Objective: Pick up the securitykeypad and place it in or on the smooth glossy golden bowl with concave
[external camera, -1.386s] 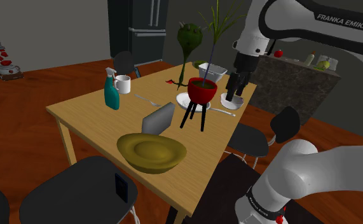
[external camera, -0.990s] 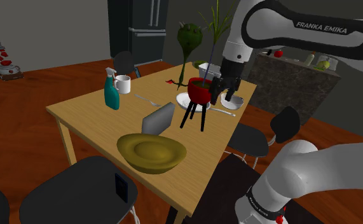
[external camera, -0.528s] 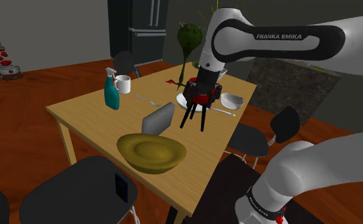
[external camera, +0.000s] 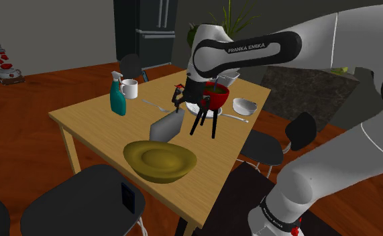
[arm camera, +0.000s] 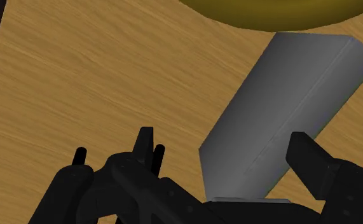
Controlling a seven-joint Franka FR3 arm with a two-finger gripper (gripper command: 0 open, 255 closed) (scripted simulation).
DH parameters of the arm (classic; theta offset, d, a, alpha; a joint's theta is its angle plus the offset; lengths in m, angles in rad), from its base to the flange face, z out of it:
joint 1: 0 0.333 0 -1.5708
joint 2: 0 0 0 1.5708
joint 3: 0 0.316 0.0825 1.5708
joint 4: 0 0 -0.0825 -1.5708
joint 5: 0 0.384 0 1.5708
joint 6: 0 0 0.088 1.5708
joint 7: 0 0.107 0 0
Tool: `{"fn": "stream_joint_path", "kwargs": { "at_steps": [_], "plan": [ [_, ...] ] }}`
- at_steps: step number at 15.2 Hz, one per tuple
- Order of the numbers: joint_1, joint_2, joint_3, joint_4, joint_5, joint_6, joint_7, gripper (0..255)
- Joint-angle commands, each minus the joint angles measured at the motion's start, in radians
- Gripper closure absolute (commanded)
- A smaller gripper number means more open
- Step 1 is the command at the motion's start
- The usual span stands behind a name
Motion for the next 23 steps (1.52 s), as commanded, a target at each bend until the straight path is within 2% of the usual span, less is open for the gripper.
{"fn": "stream_joint_path", "kwargs": {
  "at_steps": [1,7,15,23],
  "plan": [
    [-0.029,0.085,0.03,0.041,-0.029,0.053,0.122,0],
    [-0.079,0.312,0.065,0.173,-0.158,0.156,0.464,0],
    [-0.074,0.371,0.063,0.13,-0.191,0.252,0.487,0],
    [-0.074,0.37,0.062,0.13,-0.191,0.252,0.487,0]
  ]
}}
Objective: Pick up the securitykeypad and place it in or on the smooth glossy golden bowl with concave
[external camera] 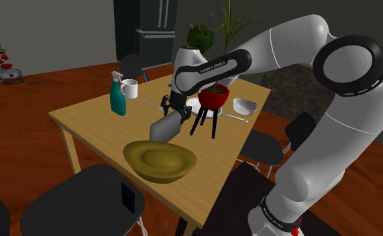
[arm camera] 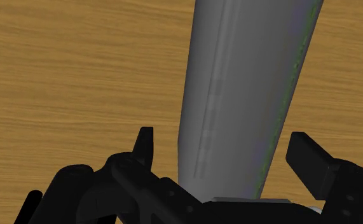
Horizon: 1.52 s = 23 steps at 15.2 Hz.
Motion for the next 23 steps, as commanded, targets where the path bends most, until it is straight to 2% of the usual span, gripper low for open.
{"fn": "stream_joint_path", "kwargs": {
  "at_steps": [1,10,23],
  "plan": [
    [0.0,0.0,0.0,0.0,0.0,0.0,0.0,255],
    [0.0,0.0,0.0,0.0,0.0,0.0,0.0,255],
    [-0.004,-0.078,-0.002,0.098,0.043,-0.169,-0.031,255]
  ]
}}
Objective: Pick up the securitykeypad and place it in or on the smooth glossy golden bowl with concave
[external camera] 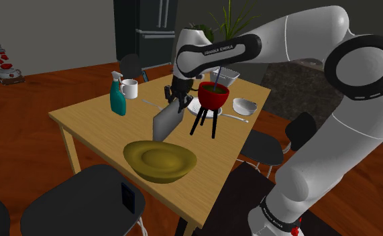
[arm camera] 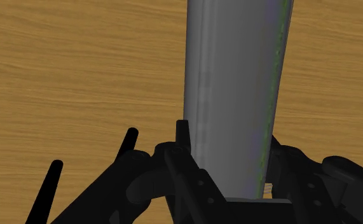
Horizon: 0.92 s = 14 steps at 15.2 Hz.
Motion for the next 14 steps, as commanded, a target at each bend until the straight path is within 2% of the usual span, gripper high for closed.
{"fn": "stream_joint_path", "kwargs": {
  "at_steps": [1,14],
  "plan": [
    [0.0,-0.01,0.0,0.016,0.004,-0.024,-0.003,255],
    [-0.003,-0.047,-0.006,0.154,0.021,-0.196,-0.015,255]
  ]
}}
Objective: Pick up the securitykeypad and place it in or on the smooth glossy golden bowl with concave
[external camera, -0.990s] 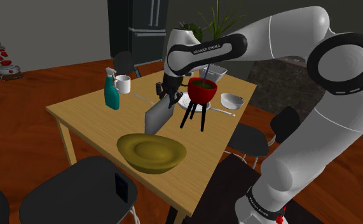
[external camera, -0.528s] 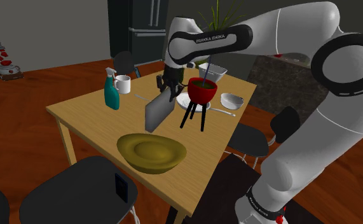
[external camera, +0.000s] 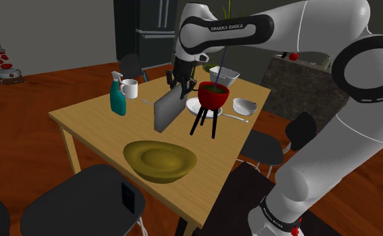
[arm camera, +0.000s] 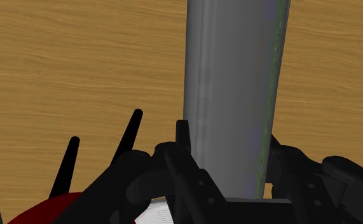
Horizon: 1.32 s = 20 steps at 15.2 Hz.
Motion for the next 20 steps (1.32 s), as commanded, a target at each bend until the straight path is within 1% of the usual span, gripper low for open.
{"fn": "stream_joint_path", "kwargs": {
  "at_steps": [1,6,7,13,20],
  "plan": [
    [-0.001,-0.001,-0.001,0.027,0.0,-0.026,-0.001,255],
    [-0.002,-0.003,-0.002,0.091,0.001,-0.093,-0.002,255],
    [-0.002,-0.004,-0.002,0.093,0.001,-0.095,-0.002,255],
    [0.045,-0.155,0.035,-0.007,0.066,-0.13,0.063,255],
    [0.109,-0.299,0.087,-0.068,0.138,-0.195,0.159,255]
  ]
}}
